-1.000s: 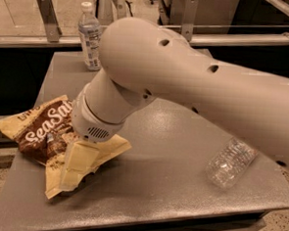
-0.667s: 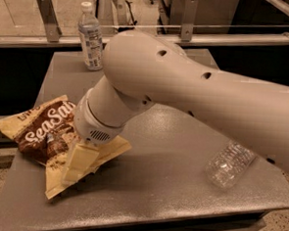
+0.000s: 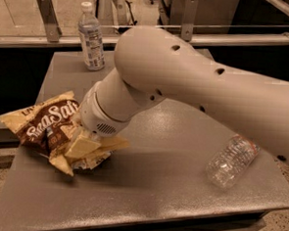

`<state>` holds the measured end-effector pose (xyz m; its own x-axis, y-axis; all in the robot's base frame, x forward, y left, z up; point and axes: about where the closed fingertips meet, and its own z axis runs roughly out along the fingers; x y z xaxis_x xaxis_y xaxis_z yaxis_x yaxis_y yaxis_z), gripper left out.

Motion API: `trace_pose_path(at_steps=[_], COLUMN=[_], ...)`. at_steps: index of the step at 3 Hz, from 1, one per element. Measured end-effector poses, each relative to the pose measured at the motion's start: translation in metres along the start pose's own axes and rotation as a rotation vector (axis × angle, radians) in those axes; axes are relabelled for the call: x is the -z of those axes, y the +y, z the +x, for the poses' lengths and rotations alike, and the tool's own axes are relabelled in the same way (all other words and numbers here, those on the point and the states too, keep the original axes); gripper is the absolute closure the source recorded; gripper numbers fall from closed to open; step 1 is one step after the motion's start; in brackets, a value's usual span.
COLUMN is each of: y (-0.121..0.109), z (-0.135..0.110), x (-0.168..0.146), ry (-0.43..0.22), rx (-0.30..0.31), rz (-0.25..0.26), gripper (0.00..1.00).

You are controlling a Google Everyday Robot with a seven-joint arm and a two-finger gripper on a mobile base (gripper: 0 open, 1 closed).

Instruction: Pick brown chip bag

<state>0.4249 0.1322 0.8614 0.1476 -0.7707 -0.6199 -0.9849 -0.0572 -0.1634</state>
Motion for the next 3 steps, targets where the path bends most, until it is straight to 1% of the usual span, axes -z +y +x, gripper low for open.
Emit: trace_pose_path(at_steps=[1,2,3], y=[-0.01,-0.027,-0.038], z=[-0.01,-0.02,-0.033], x=[0.022,0.054,0.083], ry=[-0.044,-0.107,-0.181], rx=[0.002,-0.005,0.016], rz=[0.038,0.09,0.12], gripper=[0.87,1.0,1.0])
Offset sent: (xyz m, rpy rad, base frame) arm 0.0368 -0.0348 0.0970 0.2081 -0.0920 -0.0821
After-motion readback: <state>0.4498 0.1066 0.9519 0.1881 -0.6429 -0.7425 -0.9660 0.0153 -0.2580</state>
